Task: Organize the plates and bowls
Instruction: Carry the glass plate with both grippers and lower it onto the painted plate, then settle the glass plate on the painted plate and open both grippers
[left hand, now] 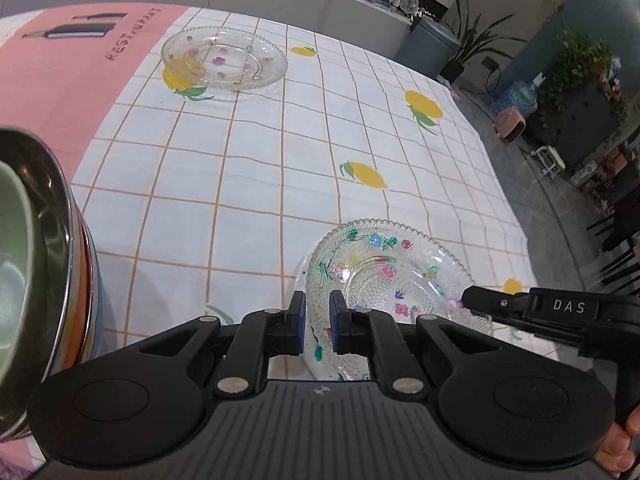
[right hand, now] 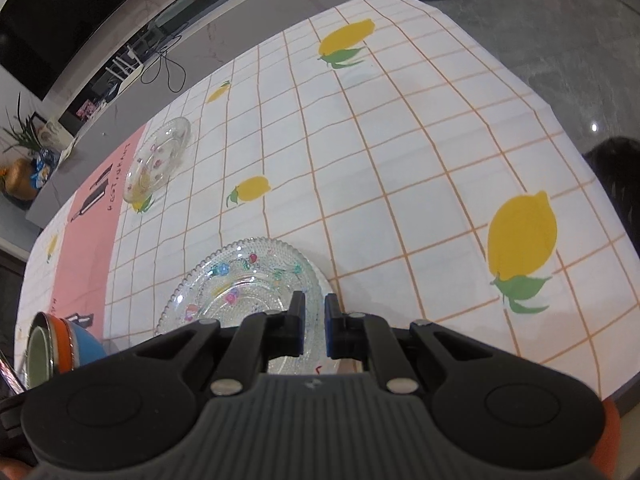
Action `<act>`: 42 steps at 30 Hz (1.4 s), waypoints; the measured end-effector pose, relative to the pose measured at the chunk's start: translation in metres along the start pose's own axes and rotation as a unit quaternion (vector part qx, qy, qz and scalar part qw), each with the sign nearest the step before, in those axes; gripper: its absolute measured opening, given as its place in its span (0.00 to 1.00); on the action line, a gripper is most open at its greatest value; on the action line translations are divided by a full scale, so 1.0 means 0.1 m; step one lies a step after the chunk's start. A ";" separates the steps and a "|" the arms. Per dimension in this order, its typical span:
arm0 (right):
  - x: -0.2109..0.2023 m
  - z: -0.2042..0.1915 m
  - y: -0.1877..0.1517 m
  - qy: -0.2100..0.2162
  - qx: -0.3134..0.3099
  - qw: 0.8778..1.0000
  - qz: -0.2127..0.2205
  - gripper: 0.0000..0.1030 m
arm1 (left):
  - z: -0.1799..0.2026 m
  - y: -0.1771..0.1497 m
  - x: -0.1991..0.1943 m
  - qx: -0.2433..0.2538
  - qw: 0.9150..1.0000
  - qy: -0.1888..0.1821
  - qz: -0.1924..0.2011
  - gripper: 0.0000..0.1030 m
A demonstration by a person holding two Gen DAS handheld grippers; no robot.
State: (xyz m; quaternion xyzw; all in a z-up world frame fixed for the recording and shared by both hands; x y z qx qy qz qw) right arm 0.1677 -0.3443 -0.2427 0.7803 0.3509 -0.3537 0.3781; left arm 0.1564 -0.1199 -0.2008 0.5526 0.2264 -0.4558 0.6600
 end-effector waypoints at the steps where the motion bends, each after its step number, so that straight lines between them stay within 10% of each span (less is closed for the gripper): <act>1: 0.00 -0.01 -0.01 -0.003 -0.006 1.000 0.002 0.07 | 0.00 -0.01 0.00 0.005 1.000 0.004 -0.001 0.12; 31: 0.07 -0.13 -0.21 -0.067 -0.107 0.991 0.041 0.14 | 0.05 -0.02 -0.01 0.069 0.997 0.045 0.005 0.13; 35: 0.03 -0.16 -0.21 -0.075 -0.115 0.989 0.050 0.30 | 0.05 0.02 -0.05 0.064 0.997 0.044 0.018 0.38; 42: -0.07 -0.10 -0.29 -0.072 -0.086 0.993 0.045 0.37 | 0.02 -0.03 -0.08 0.048 0.998 0.031 0.016 0.47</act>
Point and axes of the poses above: each gripper's, at about its wrist camera, not at the fingertips, and x roughly the way its jaws point, z to its right, y to its top, the point moved 8 cm from there along x, roughly the way its jaws point, and after that the axes turned 9 degrees about x, right-handed, at the moved point
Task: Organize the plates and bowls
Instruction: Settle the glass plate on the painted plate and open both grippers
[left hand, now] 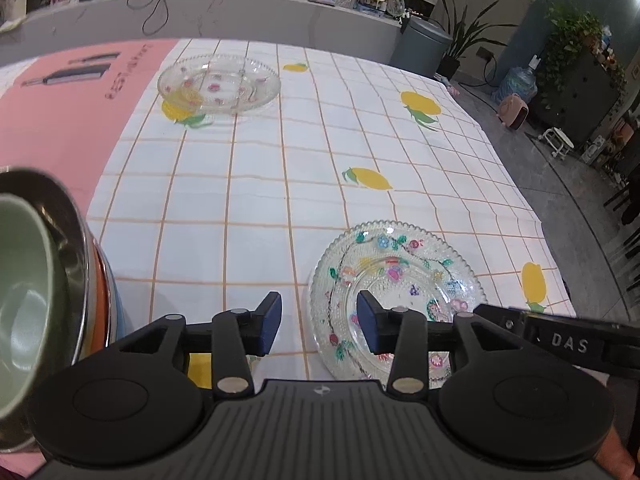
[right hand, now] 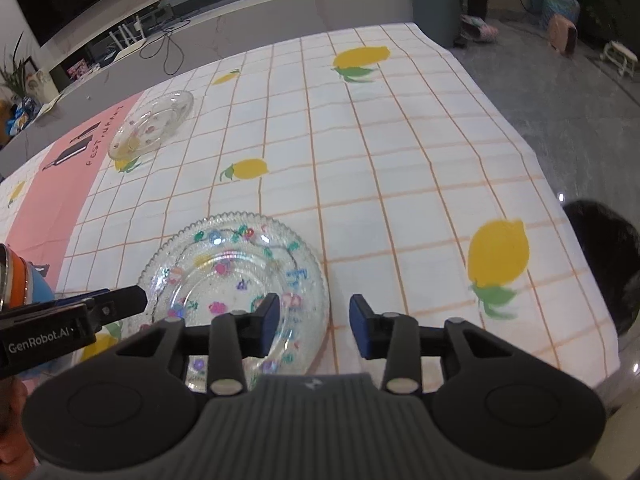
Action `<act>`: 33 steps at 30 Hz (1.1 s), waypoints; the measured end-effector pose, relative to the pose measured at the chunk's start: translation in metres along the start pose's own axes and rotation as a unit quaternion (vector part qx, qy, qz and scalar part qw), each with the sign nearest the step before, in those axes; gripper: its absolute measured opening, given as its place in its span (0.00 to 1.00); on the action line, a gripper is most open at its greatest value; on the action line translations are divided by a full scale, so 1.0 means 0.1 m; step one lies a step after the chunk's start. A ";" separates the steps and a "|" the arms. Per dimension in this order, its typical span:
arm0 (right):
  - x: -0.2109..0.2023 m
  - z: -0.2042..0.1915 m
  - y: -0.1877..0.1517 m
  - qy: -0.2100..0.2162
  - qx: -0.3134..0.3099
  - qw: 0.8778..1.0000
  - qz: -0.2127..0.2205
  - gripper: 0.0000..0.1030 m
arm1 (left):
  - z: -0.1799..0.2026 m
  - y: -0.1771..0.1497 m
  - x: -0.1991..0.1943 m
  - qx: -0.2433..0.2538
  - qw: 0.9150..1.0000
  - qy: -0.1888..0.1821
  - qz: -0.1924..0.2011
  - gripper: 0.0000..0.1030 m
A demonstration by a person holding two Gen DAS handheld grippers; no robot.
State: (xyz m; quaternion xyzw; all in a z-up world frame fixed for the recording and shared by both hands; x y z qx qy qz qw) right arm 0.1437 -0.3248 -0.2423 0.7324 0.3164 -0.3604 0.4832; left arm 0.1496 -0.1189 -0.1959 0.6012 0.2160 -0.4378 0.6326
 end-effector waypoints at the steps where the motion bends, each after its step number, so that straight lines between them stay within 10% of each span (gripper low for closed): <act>1: -0.01 0.02 -0.03 0.002 0.008 1.000 -0.002 0.37 | -0.02 -0.02 0.01 -0.006 1.000 -0.003 0.000 0.47; 8: -0.01 0.09 -0.21 0.016 0.057 0.998 -0.018 0.11 | -0.03 -0.09 0.07 -0.017 1.000 -0.023 -0.013 0.10; 33: -0.39 -0.14 0.03 0.025 0.020 0.999 0.013 0.23 | 0.09 0.50 -0.58 0.035 0.999 -0.016 0.009 0.14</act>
Point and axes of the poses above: each gripper's, at about its wrist camera, not at the fingertips, and x roughly the way its jaws point, z to its right, y to its top, the point moved 8 cm from there along x, roughly the way its jaws point, and after that the axes turned 9 degrees about x, right-handed, at the moved point
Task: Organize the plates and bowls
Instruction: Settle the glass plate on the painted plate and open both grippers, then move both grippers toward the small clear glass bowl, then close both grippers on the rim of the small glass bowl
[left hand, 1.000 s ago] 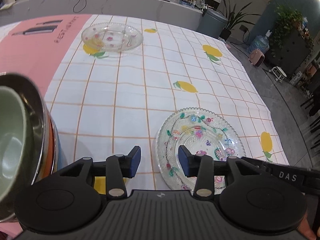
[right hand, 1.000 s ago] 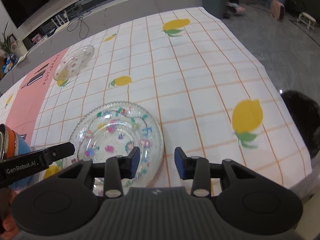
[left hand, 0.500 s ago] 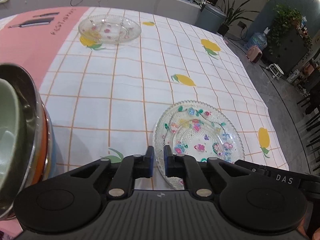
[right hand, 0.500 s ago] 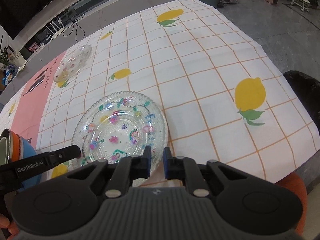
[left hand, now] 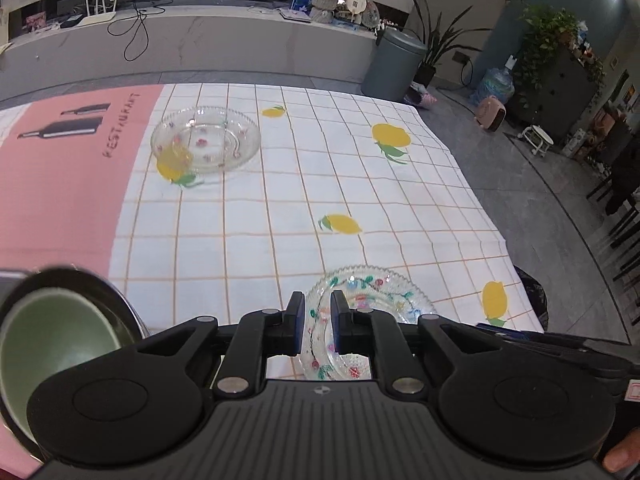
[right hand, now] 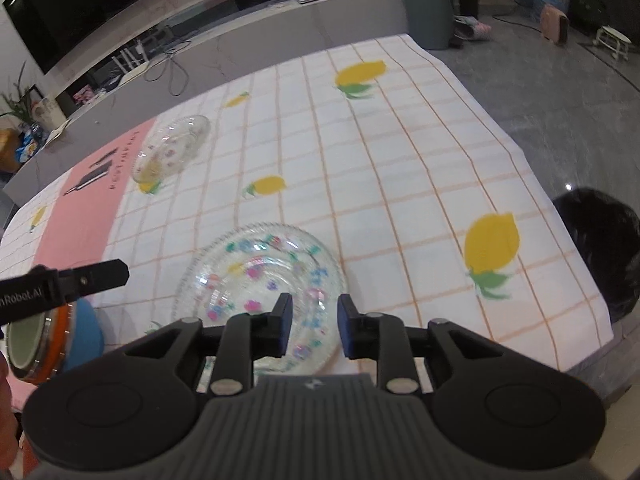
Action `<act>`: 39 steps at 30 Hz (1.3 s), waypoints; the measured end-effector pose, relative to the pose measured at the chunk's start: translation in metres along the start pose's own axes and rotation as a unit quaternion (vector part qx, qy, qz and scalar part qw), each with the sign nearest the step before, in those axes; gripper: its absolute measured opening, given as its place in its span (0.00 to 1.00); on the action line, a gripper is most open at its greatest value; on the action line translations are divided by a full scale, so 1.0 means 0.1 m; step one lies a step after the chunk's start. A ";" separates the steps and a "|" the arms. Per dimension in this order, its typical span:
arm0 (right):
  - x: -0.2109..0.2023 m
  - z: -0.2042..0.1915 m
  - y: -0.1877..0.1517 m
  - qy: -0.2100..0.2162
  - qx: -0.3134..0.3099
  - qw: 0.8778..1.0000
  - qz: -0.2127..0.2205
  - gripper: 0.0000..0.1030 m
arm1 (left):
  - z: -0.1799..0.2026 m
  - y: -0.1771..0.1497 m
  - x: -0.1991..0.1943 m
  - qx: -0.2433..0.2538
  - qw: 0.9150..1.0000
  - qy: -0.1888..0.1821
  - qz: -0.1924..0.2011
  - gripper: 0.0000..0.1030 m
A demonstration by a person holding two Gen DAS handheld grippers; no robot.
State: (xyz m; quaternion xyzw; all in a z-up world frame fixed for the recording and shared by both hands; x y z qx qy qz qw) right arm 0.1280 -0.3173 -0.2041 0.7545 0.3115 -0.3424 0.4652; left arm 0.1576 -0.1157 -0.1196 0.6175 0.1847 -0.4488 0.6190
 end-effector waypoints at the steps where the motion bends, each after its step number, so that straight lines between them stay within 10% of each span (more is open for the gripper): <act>1: -0.01 -0.06 0.03 0.003 -0.005 1.000 -0.002 0.24 | -0.01 0.05 -0.03 -0.002 1.000 -0.004 -0.002 0.14; 31: 0.77 -1.78 1.02 0.061 -0.076 0.993 -0.071 0.38 | -1.43 1.26 0.29 -0.025 1.000 -0.019 -0.004 0.18; 39: 1.29 -1.98 1.24 0.064 -0.045 0.993 -0.088 0.39 | -1.98 1.27 0.64 -0.063 0.998 -0.018 -0.007 0.33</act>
Point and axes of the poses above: each gripper's, at about its wrist camera, not at the fingertips, and x roughly the way its jaws point, z to its right, y to its top, the point moved 8 cm from there along x, roughly the way its jaws point, and after that the axes turned 9 degrees about x, right-handed, at the moved point
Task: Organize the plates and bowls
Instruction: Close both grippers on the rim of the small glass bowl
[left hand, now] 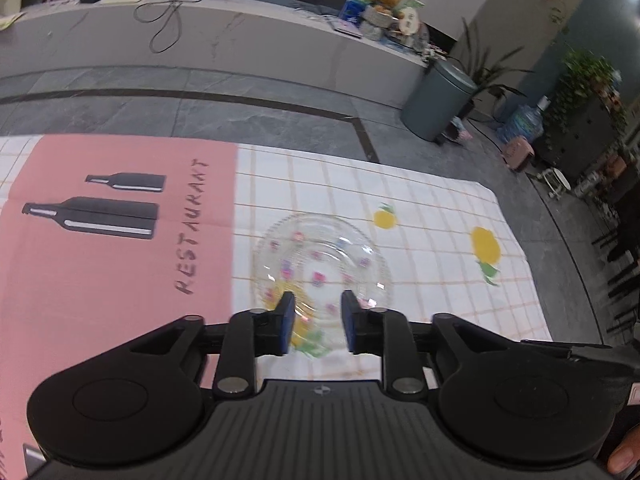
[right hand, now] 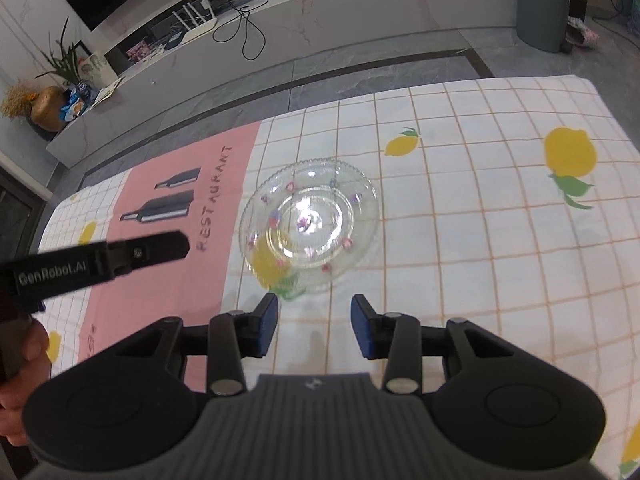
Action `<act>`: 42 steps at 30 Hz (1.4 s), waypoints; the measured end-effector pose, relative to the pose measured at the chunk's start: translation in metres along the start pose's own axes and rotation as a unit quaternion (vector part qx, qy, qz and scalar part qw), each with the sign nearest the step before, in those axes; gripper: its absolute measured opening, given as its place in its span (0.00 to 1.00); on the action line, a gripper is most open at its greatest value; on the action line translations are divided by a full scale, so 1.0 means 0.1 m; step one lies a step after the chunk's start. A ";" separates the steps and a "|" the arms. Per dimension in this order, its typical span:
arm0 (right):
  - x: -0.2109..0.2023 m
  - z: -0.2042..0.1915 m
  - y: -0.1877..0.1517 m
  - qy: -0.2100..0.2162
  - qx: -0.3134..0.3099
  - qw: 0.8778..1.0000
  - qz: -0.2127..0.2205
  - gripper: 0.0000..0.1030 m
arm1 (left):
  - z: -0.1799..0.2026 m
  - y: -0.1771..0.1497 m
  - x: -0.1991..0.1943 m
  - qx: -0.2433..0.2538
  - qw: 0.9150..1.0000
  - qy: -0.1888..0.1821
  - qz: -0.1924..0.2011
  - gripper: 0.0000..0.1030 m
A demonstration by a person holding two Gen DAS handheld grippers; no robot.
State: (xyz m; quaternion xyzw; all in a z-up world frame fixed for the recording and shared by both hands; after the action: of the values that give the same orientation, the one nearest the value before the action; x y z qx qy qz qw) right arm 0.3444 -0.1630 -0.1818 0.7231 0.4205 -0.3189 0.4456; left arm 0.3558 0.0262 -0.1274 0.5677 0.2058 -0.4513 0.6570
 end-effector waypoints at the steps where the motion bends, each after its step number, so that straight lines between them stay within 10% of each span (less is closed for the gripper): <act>1: 0.06 0.00 0.04 0.003 0.005 1.000 -0.001 0.39 | -0.06 0.00 0.04 -0.008 1.000 -0.004 0.002 0.41; 5: 0.31 0.03 0.19 0.013 0.027 1.000 -0.001 0.56 | -0.32 -0.03 0.18 -0.042 0.999 -0.010 0.006 0.45; 26: 0.89 0.39 0.58 0.005 0.074 0.997 0.029 0.46 | -0.64 -0.03 0.88 -0.080 0.996 -0.016 -0.027 0.41; 42: 1.06 0.55 0.52 0.018 0.114 0.993 0.011 0.10 | -0.60 -0.08 1.02 -0.112 0.993 -0.006 -0.036 0.11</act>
State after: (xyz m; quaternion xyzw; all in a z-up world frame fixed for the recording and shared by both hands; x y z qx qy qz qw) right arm 0.4327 -0.1920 -0.2727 0.7793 0.3812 -0.3470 0.3563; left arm 0.4153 0.0456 -0.2285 0.4799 0.2716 -0.4518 0.7013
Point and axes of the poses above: each gripper's, at about its wrist camera, not at the fingertips, and x roughly the way its jaws point, z to its right, y to its top, the point moved 8 cm from there along x, roughly the way its jaws point, and after that the axes turned 9 degrees about x, right-handed, at the moved point
